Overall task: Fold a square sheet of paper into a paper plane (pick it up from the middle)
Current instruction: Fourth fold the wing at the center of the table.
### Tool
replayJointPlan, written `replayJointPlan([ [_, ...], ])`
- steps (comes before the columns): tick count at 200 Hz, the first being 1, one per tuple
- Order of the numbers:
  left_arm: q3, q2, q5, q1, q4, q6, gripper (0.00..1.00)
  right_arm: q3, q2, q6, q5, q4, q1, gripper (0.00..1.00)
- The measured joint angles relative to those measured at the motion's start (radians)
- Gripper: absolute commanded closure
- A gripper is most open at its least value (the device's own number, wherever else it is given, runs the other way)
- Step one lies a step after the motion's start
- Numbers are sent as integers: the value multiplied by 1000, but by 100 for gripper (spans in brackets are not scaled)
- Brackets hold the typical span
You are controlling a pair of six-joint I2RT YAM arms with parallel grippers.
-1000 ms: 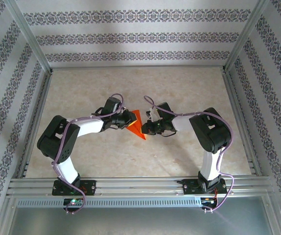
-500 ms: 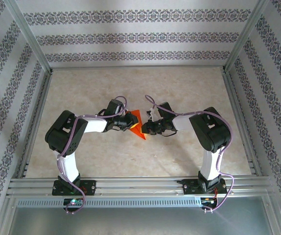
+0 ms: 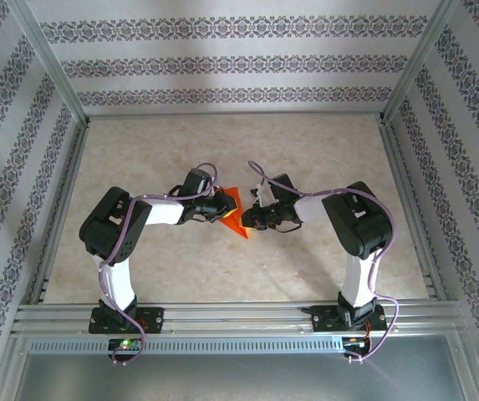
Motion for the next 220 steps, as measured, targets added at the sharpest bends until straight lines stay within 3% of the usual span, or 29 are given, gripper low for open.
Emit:
replayJointPlan([
  [77, 0, 0, -18, 0, -11, 0, 87, 6, 5, 4, -18, -4, -4, 83],
  [220, 0, 0, -44, 1, -13, -4, 89, 6, 7, 19, -19, -4, -7, 84],
])
